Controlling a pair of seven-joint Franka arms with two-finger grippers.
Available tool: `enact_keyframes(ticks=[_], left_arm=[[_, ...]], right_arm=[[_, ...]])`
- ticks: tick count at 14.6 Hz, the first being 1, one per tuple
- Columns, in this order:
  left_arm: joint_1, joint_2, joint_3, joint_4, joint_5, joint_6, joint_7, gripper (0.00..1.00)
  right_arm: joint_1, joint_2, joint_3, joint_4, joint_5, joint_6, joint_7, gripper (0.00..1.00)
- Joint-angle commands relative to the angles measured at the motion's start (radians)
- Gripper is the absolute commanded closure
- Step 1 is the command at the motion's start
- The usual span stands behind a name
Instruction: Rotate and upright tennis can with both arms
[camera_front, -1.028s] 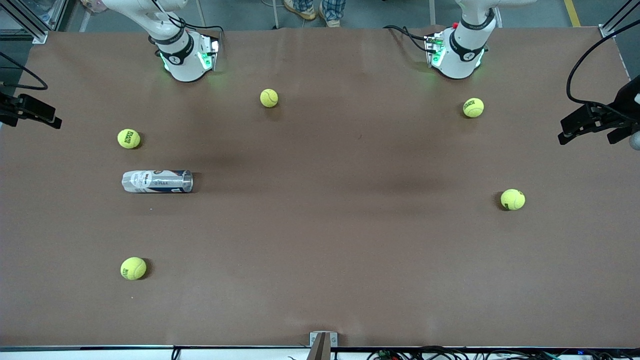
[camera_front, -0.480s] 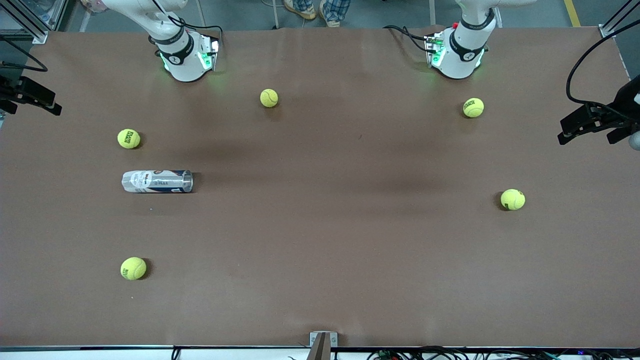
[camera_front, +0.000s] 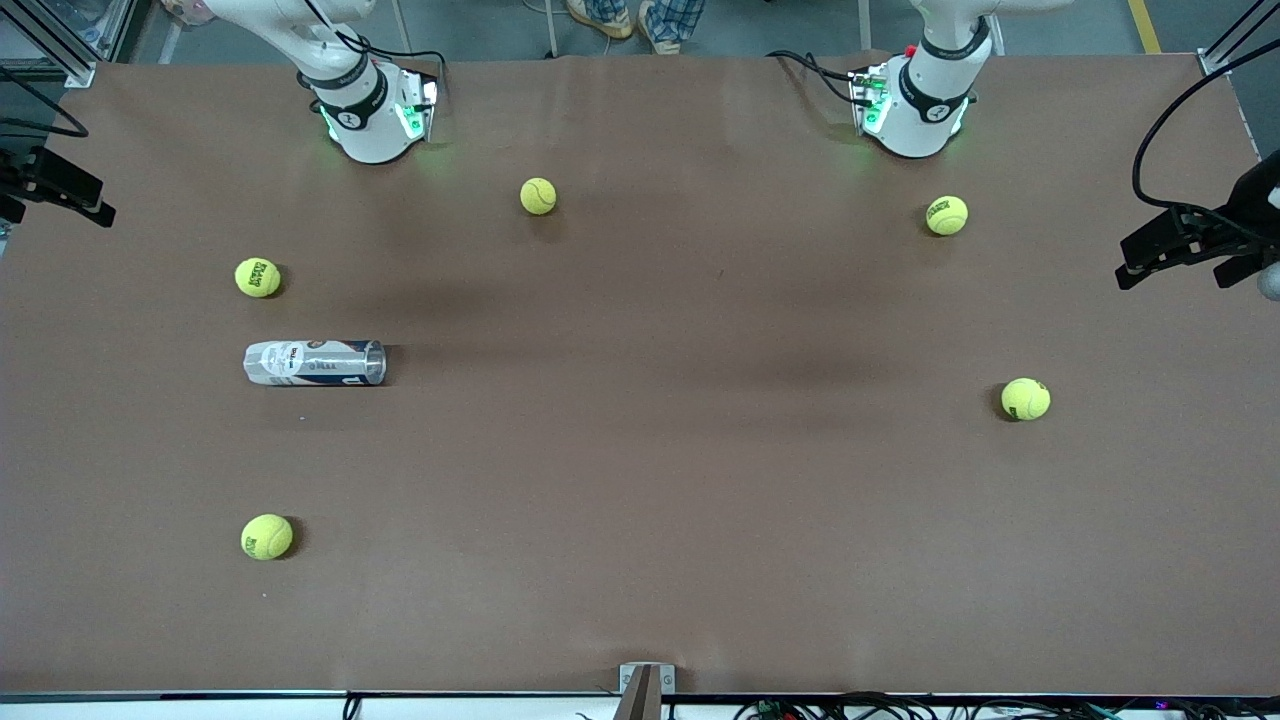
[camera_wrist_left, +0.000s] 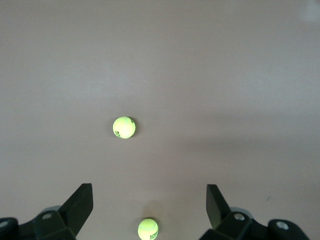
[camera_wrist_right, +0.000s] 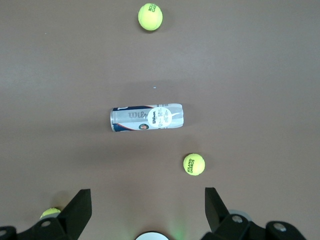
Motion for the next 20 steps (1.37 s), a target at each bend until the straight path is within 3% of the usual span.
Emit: enact_keyframes(ticks=[1,5,8,11,15,20], left_arm=[[0.006,-0.007,-0.003,0.005,-0.014,-0.004,0.005,0.00],[0.006,-0.005,-0.002,0.005,-0.014,-0.004,0.006,0.00],[0.006,-0.007,-0.002,0.005,-0.014,-0.004,0.008,0.00],[0.006,-0.005,-0.003,0.005,-0.014,-0.004,0.005,0.00],[0.004,-0.004,-0.003,0.005,-0.014,-0.003,0.000,0.00],[0.006,-0.005,-0.002,0.006,-0.014,-0.004,0.006,0.00]], right_arm=[[-0.019,0.061,0.012,0.005,-0.018,0.034,0.011,0.00],[-0.042,0.171,0.009,0.031,-0.021,0.089,0.002,0.00],[-0.069,0.188,0.007,0.029,-0.018,0.138,0.030,0.00],[-0.105,0.202,0.009,0.025,-0.004,0.130,0.321,0.00],[-0.079,0.230,0.012,0.020,-0.005,0.078,0.887,0.00],[-0.036,0.277,0.013,-0.010,-0.001,0.086,1.264,0.00]])
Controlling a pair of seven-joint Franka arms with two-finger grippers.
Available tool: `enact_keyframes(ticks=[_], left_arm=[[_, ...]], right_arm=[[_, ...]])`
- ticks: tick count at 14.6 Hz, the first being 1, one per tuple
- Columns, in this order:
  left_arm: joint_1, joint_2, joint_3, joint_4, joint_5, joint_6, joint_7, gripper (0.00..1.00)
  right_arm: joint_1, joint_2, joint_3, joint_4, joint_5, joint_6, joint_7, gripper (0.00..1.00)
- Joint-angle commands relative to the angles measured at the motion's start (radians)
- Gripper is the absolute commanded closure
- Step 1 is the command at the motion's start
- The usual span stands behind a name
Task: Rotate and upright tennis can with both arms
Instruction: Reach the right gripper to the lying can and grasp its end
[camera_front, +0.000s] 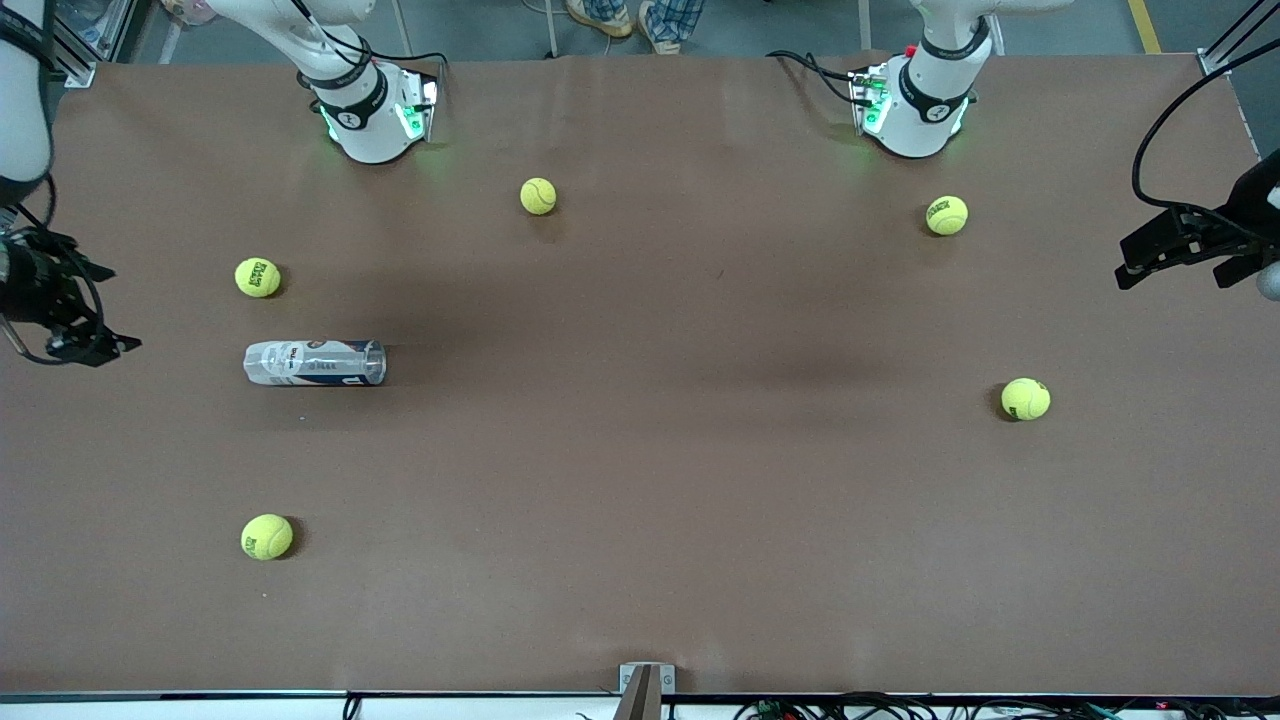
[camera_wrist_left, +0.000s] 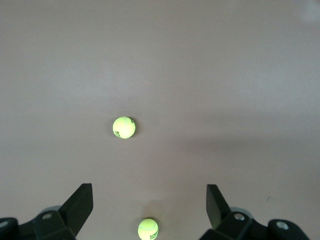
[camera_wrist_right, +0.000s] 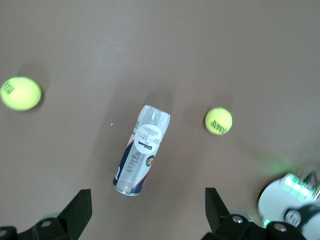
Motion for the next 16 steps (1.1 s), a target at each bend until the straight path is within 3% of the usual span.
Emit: enact_keyframes(ticks=[1,6,12,16], left_arm=[[0.005,-0.005,-0.001,0.005,-0.014,-0.004,0.005,0.00],[0.012,-0.008,0.002,0.005,-0.014,-0.004,0.015,0.00],[0.016,-0.008,0.002,0.005,-0.014,-0.004,0.016,0.00],[0.018,-0.010,0.002,0.006,-0.014,-0.004,0.018,0.00]], right_arm=[[0.013,0.019,-0.002,-0.036,0.006,0.010,0.165,0.00],[0.007,0.078,-0.002,-0.100,0.023,0.055,0.273,0.00],[0.004,0.092,-0.002,-0.358,0.025,0.359,0.337,0.00],[-0.007,0.164,-0.002,-0.435,0.025,0.546,0.336,0.00]])
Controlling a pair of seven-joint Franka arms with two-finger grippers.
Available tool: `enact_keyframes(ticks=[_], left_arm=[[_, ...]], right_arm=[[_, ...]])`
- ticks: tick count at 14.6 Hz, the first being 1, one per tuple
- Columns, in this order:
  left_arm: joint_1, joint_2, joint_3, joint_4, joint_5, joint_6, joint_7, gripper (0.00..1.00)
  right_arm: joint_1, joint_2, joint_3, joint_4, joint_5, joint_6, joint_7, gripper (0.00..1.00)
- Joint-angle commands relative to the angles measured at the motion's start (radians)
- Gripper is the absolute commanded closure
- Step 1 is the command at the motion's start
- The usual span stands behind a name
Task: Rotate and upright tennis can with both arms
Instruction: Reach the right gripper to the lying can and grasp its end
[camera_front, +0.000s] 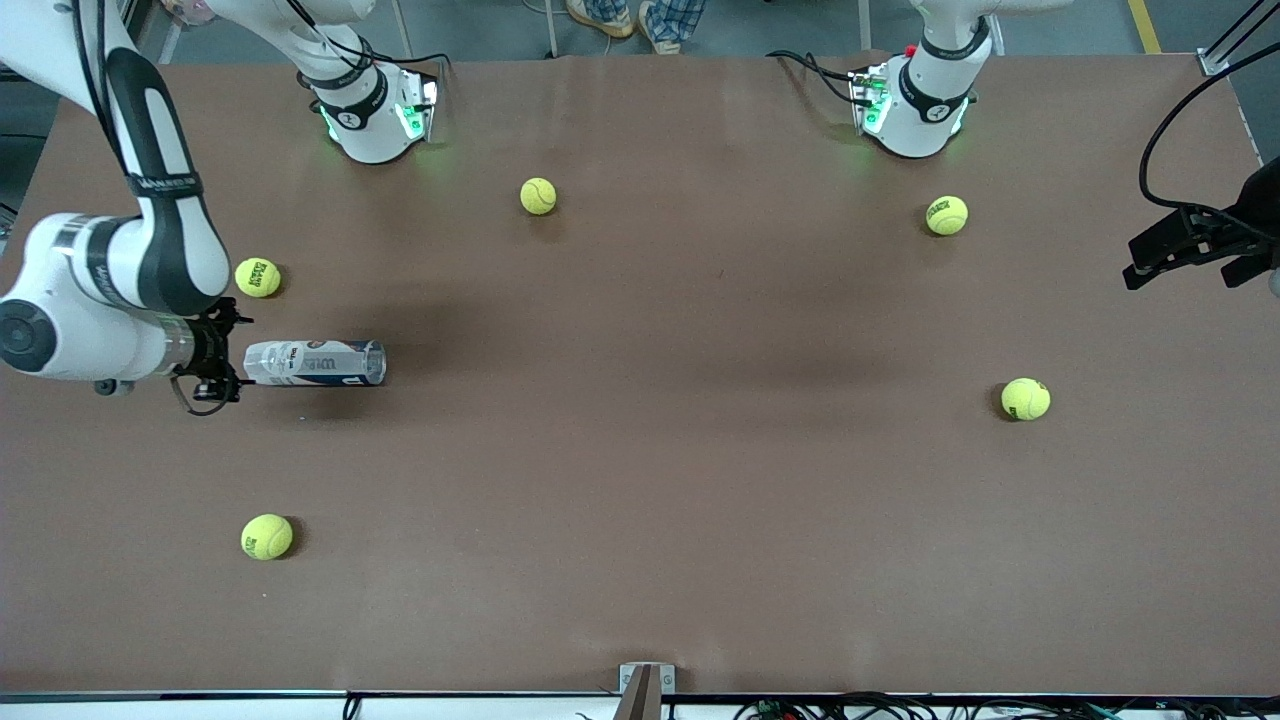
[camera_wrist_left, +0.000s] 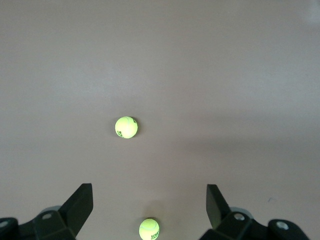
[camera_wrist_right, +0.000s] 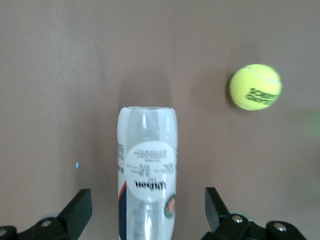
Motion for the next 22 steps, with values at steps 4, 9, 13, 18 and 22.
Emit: enact_keyframes(ticks=[4,9,13,18,22], left_arm=[[0.008,-0.009,-0.001,0.004,-0.014,-0.004,0.022,0.00],[0.008,-0.009,-0.001,0.006,-0.013,-0.004,0.022,0.00],[0.008,-0.009,0.000,0.006,-0.014,-0.004,0.022,0.00],[0.010,-0.009,0.000,0.006,-0.013,-0.004,0.022,0.00],[0.010,-0.011,0.000,0.004,-0.013,-0.004,0.022,0.00]], right_arm=[[-0.017,0.048,0.006,-0.086,0.013,0.147,0.012,0.00],[-0.017,0.060,0.004,-0.158,0.015,0.268,0.010,0.00],[-0.017,0.082,0.004,-0.166,0.015,0.285,0.009,0.00],[-0.004,0.086,0.007,-0.168,0.013,0.270,-0.005,0.32],[0.013,0.065,0.009,-0.104,0.013,0.130,-0.005,0.32]])
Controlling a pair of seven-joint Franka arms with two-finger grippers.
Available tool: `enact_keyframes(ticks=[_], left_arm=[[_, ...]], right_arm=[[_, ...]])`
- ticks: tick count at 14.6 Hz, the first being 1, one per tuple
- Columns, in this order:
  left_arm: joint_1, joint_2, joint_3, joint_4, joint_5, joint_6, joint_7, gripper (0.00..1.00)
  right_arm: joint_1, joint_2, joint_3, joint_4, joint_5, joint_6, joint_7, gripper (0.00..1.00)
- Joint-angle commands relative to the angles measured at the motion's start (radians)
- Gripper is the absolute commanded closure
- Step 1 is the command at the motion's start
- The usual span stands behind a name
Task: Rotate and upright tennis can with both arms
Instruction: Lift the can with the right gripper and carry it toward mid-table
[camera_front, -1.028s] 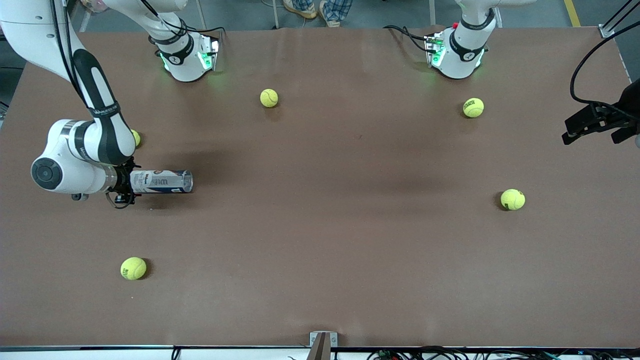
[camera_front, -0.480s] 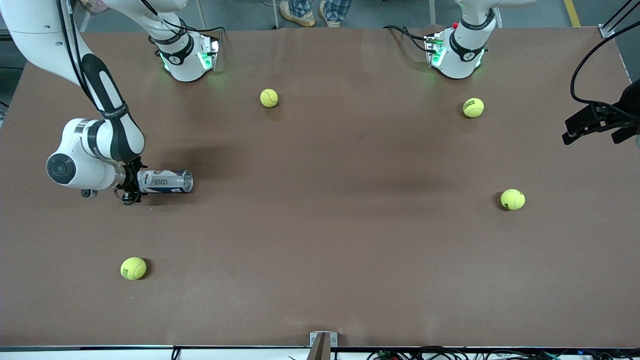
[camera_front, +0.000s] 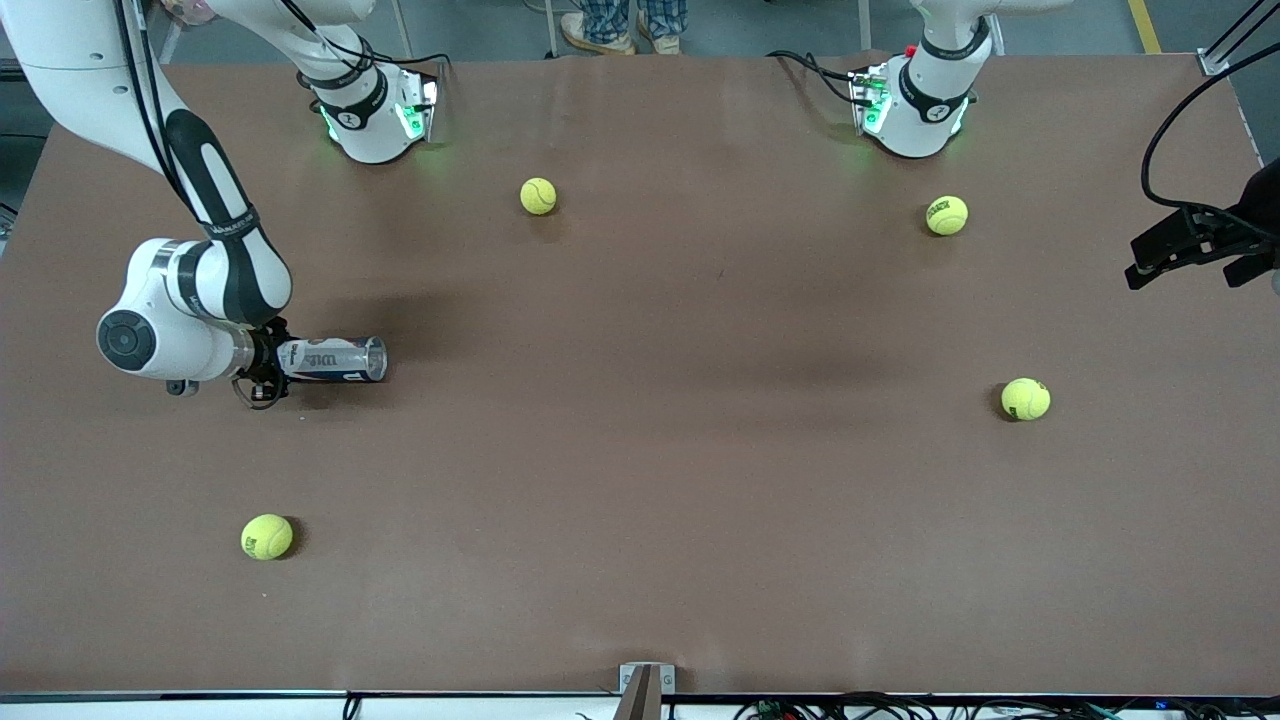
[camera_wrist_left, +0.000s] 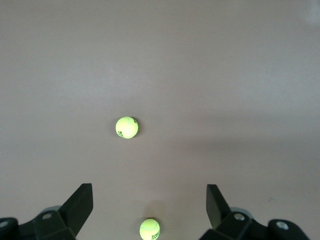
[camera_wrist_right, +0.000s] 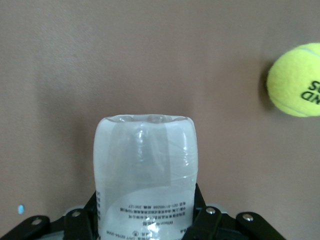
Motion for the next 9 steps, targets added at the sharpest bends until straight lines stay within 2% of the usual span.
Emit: enact_keyframes(ticks=[1,3,6,9], left_arm=[[0.008,-0.010,0.000,0.004,-0.013,-0.004,0.020,0.00],[0.015,-0.010,0.000,0.005,-0.013,-0.004,0.030,0.00],[0.023,-0.009,-0.001,0.005,-0.014,-0.004,0.034,0.00],[0.022,-0.009,-0.003,0.005,-0.014,-0.004,0.032,0.00]], right_arm=[[0.034,-0.043,0.007,0.069,0.013,-0.150,-0.002,0.32],[0.075,-0.077,0.008,0.132,0.019,-0.249,0.008,0.32],[0.132,-0.100,0.011,0.235,0.126,-0.390,0.027,0.33],[0.219,-0.104,0.028,0.330,0.161,-0.452,0.160,0.33]])
